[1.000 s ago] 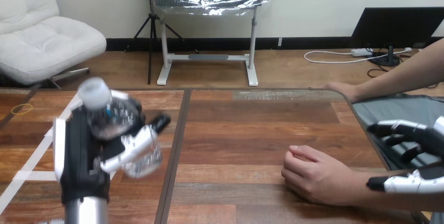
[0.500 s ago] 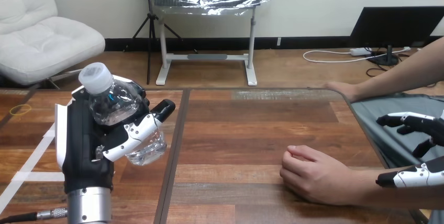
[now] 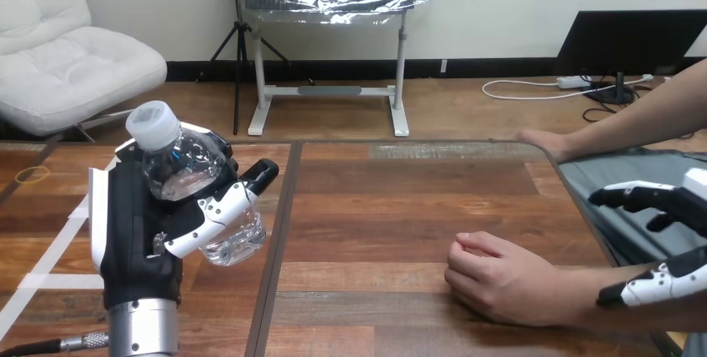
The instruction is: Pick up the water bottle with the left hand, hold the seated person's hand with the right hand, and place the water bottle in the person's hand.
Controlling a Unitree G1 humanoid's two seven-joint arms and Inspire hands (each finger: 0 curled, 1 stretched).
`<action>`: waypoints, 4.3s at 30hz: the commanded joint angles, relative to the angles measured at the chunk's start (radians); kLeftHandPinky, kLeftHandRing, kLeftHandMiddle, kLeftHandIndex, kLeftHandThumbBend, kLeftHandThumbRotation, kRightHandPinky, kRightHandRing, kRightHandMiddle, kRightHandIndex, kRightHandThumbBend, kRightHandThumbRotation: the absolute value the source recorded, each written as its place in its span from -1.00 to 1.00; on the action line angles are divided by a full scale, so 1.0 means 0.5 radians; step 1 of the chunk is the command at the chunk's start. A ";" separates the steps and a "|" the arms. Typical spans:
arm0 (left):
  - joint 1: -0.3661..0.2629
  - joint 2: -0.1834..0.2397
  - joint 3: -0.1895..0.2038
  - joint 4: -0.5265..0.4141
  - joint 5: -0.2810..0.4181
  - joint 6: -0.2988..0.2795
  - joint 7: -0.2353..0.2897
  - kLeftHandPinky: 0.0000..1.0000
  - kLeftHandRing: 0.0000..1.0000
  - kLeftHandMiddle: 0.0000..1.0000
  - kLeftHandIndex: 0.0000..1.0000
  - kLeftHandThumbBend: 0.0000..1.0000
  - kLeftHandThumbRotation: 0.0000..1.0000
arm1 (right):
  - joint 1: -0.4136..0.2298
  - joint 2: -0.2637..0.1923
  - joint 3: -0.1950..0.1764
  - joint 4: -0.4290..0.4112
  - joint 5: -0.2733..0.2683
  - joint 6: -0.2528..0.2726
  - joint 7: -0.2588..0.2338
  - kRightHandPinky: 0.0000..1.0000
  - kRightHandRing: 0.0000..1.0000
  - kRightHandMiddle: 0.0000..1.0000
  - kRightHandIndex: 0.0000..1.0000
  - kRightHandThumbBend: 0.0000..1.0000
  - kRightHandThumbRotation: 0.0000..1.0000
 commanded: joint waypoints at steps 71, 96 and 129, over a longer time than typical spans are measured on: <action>-0.119 -0.009 0.035 -0.115 -0.075 0.045 -0.029 -0.56 -0.46 -0.36 -0.30 0.31 -1.00 | -0.534 0.104 0.748 0.669 -0.561 -0.247 -0.115 0.23 0.46 0.52 0.53 1.00 -0.75; -0.100 -0.012 0.034 -0.147 -0.105 0.058 -0.043 -0.55 -0.45 -0.35 -0.30 0.30 -1.00 | -0.594 0.122 0.877 0.793 -0.625 -0.197 -0.115 0.12 0.37 0.46 0.48 0.93 -0.65; -0.098 -0.014 0.038 -0.142 -0.146 0.061 -0.056 -0.56 -0.45 -0.35 -0.31 0.27 -1.00 | -0.646 0.175 1.007 0.990 -0.709 -0.033 -0.174 -0.02 0.18 0.31 0.34 0.72 -0.64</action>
